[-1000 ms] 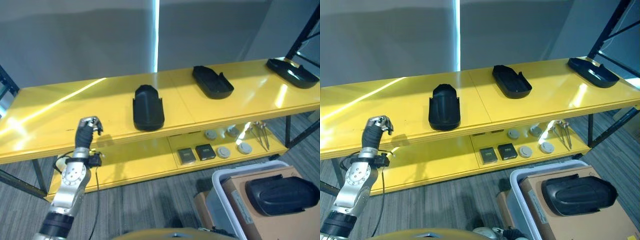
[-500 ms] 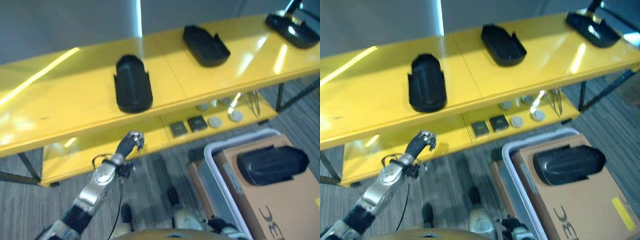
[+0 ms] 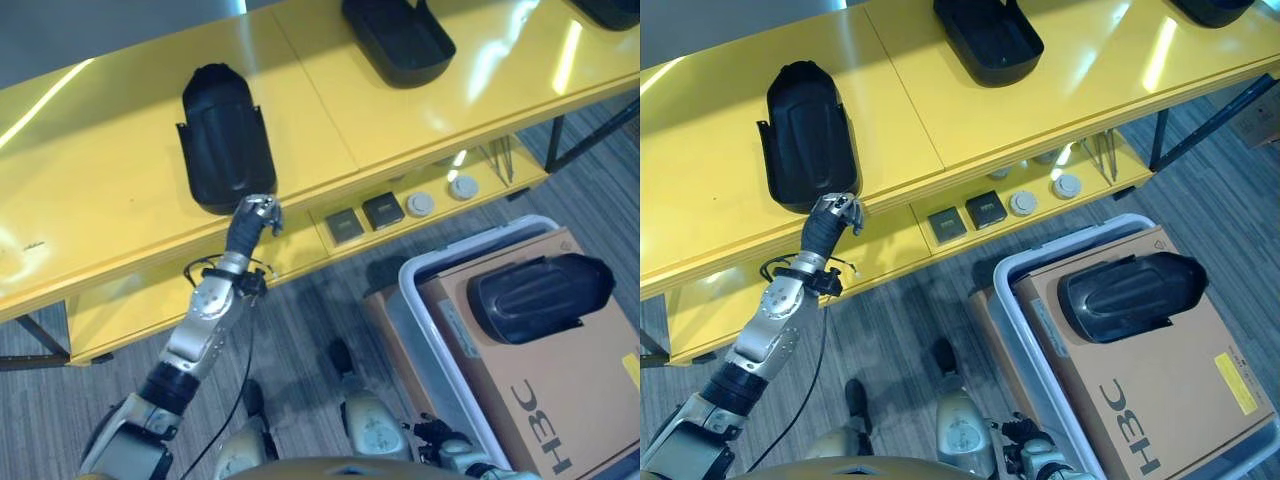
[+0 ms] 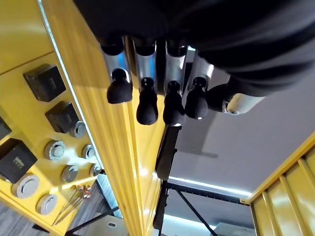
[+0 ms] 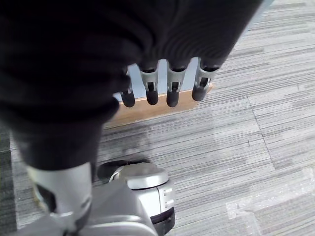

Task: Move parts from the plastic box to the shelf.

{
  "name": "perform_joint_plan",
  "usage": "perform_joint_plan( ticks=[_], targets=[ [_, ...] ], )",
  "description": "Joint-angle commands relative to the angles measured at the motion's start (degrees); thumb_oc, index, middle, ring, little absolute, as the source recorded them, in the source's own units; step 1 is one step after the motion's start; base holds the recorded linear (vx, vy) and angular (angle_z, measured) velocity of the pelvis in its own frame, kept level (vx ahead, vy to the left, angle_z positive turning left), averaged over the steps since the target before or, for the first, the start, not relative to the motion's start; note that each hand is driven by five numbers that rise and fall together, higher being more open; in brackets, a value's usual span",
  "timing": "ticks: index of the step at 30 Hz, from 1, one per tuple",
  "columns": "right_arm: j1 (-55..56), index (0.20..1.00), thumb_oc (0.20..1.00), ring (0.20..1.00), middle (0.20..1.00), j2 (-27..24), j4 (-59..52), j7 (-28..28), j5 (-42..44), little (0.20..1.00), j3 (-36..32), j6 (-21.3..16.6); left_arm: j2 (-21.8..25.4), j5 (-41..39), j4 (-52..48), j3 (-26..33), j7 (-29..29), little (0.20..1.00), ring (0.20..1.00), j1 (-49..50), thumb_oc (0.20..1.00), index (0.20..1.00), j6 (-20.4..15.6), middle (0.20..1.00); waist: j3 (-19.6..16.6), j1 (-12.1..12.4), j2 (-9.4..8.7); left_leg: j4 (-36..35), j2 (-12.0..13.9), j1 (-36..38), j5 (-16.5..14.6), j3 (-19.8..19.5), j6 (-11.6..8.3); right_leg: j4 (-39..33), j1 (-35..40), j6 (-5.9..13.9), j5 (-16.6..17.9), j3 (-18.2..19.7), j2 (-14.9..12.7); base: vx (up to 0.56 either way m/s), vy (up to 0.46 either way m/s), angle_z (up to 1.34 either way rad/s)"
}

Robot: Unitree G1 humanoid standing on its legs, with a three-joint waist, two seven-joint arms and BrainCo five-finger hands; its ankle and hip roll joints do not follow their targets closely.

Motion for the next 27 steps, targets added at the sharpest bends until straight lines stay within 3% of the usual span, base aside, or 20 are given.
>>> perform_joint_plan(
  ticks=[1, 10, 17, 27],
  targets=[
    [0.4, 1.0, 1.0, 1.0, 1.0, 0.7, 1.9, -0.3, 0.3, 1.0, 1.4, -0.2, 0.8, -0.2, -3.8, 1.6, 0.1, 0.2, 0.2, -1.1, 0.2, 0.2, -4.6, 0.2, -1.5, 0.6, -0.9, 0.0, 1.1, 0.7, -2.3, -0.7, -0.6, 0.0, 1.1, 2.66, -2.4, -2.3, -1.6, 0.0, 0.0, 0.0],
    [0.1, 1.0, 1.0, 1.0, 1.0, 0.5, 1.9, -0.5, -0.3, 1.0, 2.4, -0.5, 1.2, 2.1, -1.8, 2.2, 4.4, 0.2, 0.2, -7.1, 0.2, 0.2, -6.1, 0.2, -1.4, 0.2, -0.58, 0.0, 1.0, -0.5, -2.0, -1.0, -0.67, 0.0, 0.2, 2.65, -2.2, -2.8, -1.8, -0.01, 0.0, 0.04],
    [-0.6, 1.0, 1.0, 1.0, 1.0, -0.3, 1.3, -1.0, 0.2, 1.0, 3.5, -0.6, 2.2, 5.3, 10.8, 0.6, 9.2, 0.2, 0.2, -15.9, 0.2, 0.2, -5.2, 0.2, -2.0, -1.4, -0.78, 0.0, 1.5, -2.7, -1.5, -0.3, -0.86, 0.0, -2.7, 2.66, -1.5, -1.6, -1.0, 0.01, -0.01, -0.08],
    [-0.8, 1.0, 1.0, 1.0, 1.0, -0.4, 1.2, -1.4, 0.1, 1.0, 3.6, -0.9, 3.9, 5.3, 12.9, 3.1, 11.7, 0.2, 0.2, -17.0, 0.2, 0.2, -5.7, 0.2, -1.9, -1.4, -0.94, 0.0, 2.3, -3.3, -0.9, -0.2, -1.3, 0.0, -3.1, 2.32, -1.9, -1.5, -0.2, 0.03, -0.016, -0.06]
  ],
)
